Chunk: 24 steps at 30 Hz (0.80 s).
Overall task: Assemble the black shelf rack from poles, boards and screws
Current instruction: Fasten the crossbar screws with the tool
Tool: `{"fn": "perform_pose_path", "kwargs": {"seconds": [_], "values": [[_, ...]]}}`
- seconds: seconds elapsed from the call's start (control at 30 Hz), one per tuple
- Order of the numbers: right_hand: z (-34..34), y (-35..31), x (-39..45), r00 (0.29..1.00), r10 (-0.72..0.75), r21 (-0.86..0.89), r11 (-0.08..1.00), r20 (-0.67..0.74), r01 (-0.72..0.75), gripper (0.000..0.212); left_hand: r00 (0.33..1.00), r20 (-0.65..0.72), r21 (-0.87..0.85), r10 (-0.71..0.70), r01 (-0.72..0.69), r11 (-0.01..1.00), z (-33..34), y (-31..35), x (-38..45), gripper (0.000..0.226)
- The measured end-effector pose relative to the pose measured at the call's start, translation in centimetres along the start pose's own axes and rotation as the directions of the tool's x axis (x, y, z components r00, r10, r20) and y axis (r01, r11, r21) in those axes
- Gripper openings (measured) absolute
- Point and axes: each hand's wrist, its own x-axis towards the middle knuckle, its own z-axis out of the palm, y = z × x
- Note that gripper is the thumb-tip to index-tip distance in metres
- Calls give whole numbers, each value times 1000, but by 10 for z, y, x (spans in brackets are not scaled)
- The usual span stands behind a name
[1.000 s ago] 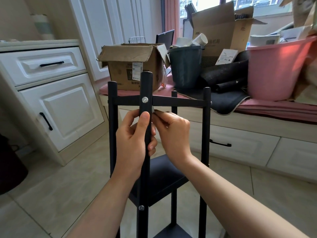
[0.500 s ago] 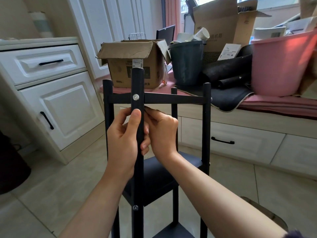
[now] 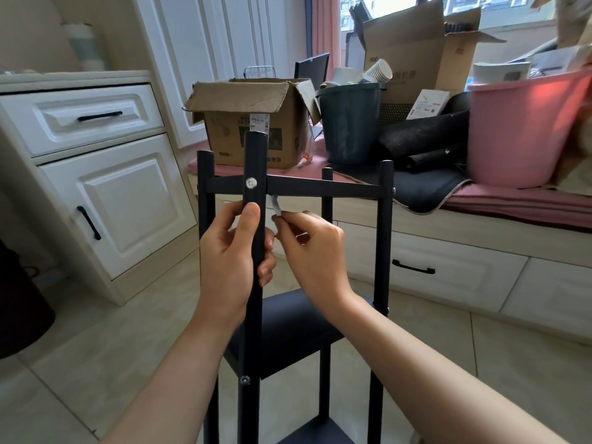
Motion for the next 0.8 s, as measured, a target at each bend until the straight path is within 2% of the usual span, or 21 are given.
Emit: {"fn": "perform_pose_path", "kwargs": {"seconds": [0.13, 0.3, 0.47, 0.8], "values": [[-13, 0, -1, 998, -58, -76, 995, 14, 59, 12, 1000, -9, 32, 1, 0, 999, 0, 3, -1, 24], [-15, -4, -1, 997, -79, -101, 992, 7, 80, 14, 999, -35, 61, -14, 16, 998, 0, 2, -2, 38], [-11, -7, -1, 998, -68, -67, 995, -4, 68, 15, 999, -32, 82, 8, -5, 997, -2, 2, -2, 39], [-1, -6, 0, 998, -9, -5, 1000, -61, 9, 13, 985, -99, 252, 141, -112, 961, -1, 4, -6, 44]]}}
